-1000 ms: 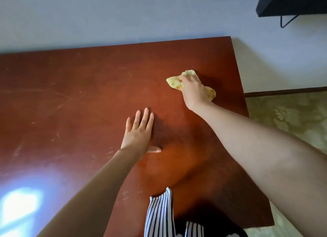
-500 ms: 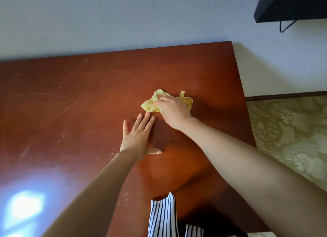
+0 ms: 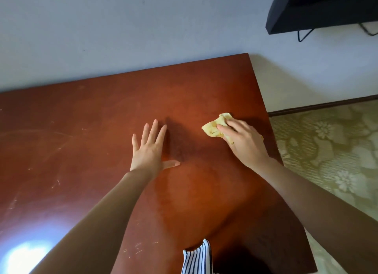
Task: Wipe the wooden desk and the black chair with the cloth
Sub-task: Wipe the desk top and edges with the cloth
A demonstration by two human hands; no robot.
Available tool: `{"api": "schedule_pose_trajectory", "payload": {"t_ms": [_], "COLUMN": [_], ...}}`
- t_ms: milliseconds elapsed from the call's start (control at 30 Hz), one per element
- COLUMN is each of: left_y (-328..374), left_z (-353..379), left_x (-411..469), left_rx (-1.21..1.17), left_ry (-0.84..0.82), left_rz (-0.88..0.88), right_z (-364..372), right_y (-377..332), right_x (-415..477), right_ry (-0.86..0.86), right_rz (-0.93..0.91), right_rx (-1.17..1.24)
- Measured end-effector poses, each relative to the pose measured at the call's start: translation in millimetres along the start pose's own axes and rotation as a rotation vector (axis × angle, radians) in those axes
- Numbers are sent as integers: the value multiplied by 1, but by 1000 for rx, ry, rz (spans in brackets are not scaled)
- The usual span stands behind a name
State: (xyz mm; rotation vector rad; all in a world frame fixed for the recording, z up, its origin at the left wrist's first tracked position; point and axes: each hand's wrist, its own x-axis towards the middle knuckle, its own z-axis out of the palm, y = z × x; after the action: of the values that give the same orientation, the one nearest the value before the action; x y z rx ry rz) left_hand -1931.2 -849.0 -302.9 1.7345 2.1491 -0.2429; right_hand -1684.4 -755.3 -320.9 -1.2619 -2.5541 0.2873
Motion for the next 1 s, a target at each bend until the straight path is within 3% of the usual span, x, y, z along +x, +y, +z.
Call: {"api": "schedule_pose_trajectory", "payload": {"t_ms": [233, 433, 567, 1000], "left_y": [9, 8, 8, 11], "left_z": [0, 3, 3, -2], "left_x": [36, 63, 66, 68], "left_rx": [65, 81, 93, 164], "left_ry": [74, -68, -112, -131], "left_rz": [-15, -201, -226, -219], "right_z": [-1, 16, 27, 18], "right_y": [35, 40, 24, 39], "right_x": [47, 112, 136, 63], "right_ry": [-1, 37, 105, -146], "right_rz": [126, 396, 532, -330], "right_rx": [-68, -14, 70, 80]}}
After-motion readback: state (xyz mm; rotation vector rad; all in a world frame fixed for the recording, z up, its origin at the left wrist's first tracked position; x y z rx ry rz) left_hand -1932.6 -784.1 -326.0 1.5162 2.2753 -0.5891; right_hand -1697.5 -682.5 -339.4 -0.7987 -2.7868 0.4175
